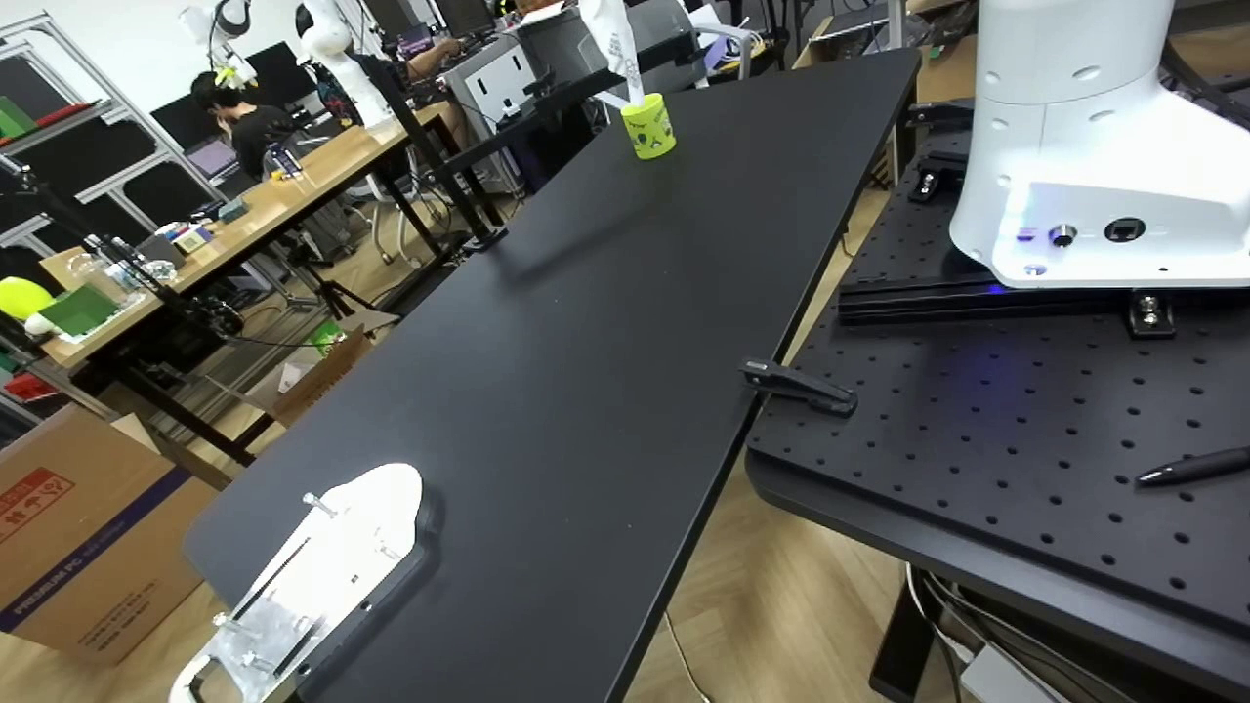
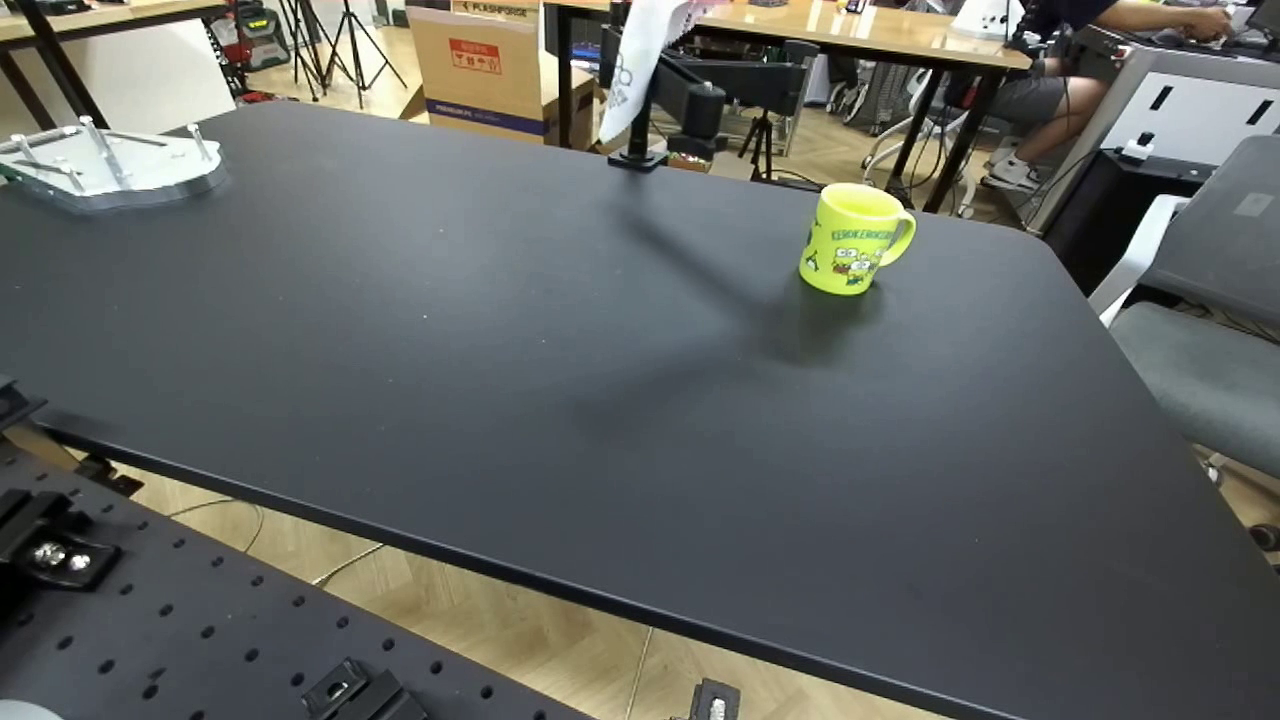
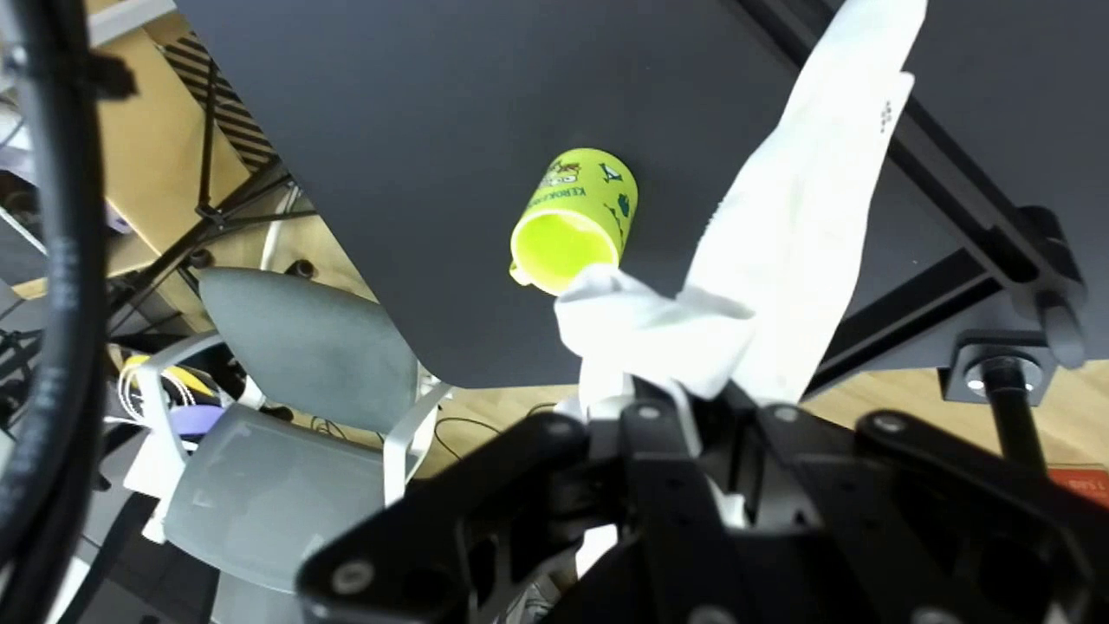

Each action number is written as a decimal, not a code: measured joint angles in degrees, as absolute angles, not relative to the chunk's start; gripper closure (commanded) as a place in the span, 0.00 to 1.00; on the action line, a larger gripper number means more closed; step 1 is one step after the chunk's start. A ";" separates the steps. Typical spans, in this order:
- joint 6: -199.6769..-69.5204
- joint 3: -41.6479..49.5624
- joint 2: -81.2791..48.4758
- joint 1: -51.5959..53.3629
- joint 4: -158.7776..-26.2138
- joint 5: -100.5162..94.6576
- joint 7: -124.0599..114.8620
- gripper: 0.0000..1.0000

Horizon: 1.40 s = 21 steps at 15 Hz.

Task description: Put the white towel on the black rod

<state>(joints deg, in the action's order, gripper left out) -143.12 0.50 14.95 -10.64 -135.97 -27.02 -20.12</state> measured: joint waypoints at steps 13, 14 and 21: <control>-143.09 1.21 7.31 -9.76 -137.29 -25.12 -19.74 0.97; -143.09 1.20 7.00 -9.33 -137.53 -24.52 -19.22 0.97; -143.15 0.42 7.97 -6.23 -140.81 -23.49 -18.05 0.97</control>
<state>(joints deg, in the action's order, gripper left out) -143.15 0.42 7.97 -6.23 -140.81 -23.49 -18.05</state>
